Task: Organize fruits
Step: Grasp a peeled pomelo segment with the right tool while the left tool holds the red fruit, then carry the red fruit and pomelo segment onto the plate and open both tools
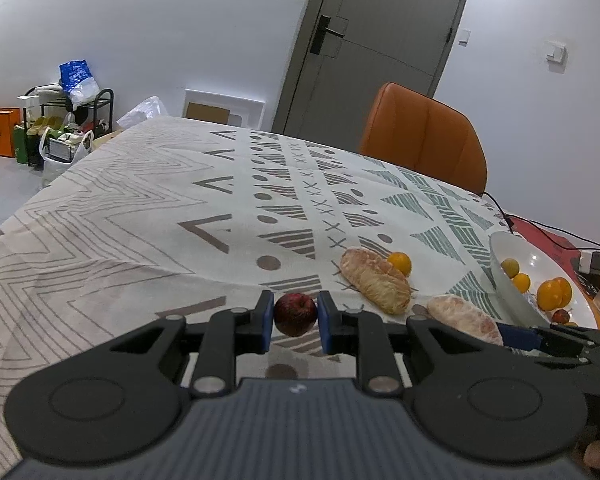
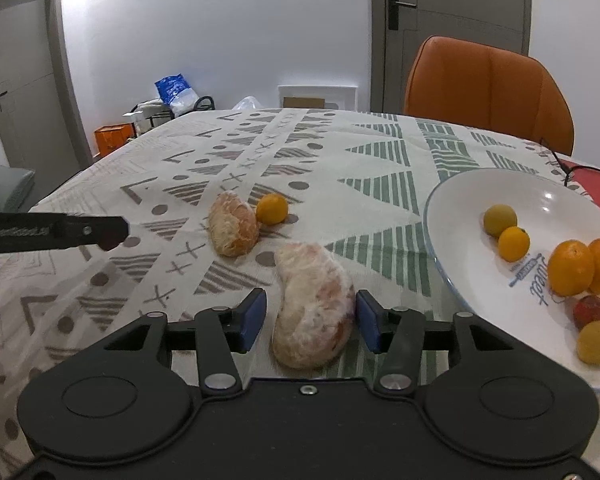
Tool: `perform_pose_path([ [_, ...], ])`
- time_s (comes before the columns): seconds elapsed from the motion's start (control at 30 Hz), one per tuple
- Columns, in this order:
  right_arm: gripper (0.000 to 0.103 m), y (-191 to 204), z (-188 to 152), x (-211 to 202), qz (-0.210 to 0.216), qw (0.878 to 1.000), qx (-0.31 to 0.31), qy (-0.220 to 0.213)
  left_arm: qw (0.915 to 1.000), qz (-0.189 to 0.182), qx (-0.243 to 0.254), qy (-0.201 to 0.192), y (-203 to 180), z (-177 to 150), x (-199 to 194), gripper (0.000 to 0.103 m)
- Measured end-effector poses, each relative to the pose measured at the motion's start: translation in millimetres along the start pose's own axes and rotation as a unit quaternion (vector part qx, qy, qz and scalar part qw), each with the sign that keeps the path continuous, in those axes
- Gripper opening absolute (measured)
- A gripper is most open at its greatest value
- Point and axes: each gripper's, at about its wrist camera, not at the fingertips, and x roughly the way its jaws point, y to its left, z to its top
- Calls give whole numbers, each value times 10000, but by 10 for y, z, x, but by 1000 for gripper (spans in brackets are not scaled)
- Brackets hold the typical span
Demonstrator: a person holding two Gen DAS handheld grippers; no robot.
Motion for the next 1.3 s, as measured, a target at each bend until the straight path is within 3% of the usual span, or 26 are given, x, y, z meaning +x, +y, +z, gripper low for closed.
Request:
perform_pose_path([
  [0.13, 51, 49, 21, 57, -127, 9998, -128, -13, 10000, 52, -48, -18, 52, 9, -10, 21],
  [0.27, 38, 70, 30, 67, -181, 9996, -231, -45, 10000, 55, -69, -28, 72, 14, -21, 21],
  [0.9, 37, -233, 149, -341, 4, 9976, 241, -643, 9993, -137, 346, -29, -375, 65, 0, 21],
  [1.3, 37, -575, 112, -507, -155, 9947, 565, -842, 9977, -284, 613, -44, -718, 84, 33, 21],
])
